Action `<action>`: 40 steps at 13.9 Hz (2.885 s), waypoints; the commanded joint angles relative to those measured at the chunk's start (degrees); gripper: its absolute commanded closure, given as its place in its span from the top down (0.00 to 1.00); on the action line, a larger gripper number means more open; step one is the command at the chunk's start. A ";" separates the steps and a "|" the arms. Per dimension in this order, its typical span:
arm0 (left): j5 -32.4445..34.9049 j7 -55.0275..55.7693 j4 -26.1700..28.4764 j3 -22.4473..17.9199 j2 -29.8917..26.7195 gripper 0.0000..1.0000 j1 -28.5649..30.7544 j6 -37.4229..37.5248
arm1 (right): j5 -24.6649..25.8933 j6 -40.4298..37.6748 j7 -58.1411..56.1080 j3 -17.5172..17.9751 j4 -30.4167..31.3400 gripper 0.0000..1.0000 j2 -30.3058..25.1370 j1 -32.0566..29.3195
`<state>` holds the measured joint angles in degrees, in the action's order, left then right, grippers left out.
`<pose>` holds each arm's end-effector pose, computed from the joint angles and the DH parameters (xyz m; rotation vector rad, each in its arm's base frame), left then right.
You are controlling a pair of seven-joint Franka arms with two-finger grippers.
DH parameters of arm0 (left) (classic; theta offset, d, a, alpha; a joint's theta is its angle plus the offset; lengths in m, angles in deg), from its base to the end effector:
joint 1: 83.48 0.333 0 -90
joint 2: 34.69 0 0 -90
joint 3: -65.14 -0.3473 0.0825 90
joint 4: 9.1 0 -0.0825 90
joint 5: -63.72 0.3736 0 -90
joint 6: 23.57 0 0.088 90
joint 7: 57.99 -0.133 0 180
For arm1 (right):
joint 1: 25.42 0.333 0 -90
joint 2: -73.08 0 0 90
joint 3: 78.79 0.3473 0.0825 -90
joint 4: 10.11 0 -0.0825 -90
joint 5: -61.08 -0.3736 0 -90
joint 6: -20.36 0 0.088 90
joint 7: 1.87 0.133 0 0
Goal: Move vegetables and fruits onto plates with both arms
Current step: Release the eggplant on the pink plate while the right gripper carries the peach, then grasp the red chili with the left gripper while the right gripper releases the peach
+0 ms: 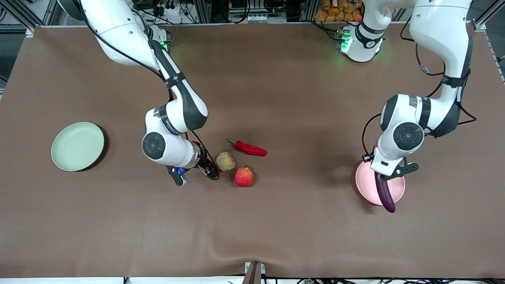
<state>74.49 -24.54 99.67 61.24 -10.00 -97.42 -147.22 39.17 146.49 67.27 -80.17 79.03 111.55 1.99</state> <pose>0.6052 -0.0975 0.2726 -2.8818 -0.4163 0.1369 0.6312 0.3342 0.2587 -2.5990 1.3835 0.3421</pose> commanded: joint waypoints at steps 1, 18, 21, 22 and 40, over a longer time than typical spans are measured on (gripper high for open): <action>1.44 -3.21 0.30 0.65 0.79 0.02 0.40 -0.72 | -1.12 2.96 1.27 -0.56 -0.72 1.00 2.13 2.03; 3.47 -10.69 1.53 0.56 2.99 1.00 3.66 -1.68 | -0.42 -13.65 -0.98 -0.73 -4.84 0.00 1.97 -2.78; 3.47 -10.69 1.53 0.56 2.55 1.00 3.65 -1.59 | 0.11 -28.09 -17.67 -1.52 -3.02 0.00 -4.87 -11.20; 3.47 -10.52 1.53 0.56 2.29 1.00 3.65 -1.42 | 1.94 -31.62 -23.11 -2.05 -2.31 0.00 -6.72 -13.84; -6.29 61.69 -30.19 17.71 16.70 1.00 -16.72 9.58 | 31.13 -14.26 -80.64 -7.59 16.24 0.15 -8.50 -43.49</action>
<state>68.47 31.28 75.43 79.74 2.72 -111.32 -137.70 68.99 130.72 -11.08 -87.76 94.33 103.71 -40.70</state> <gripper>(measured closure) 0.000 0.181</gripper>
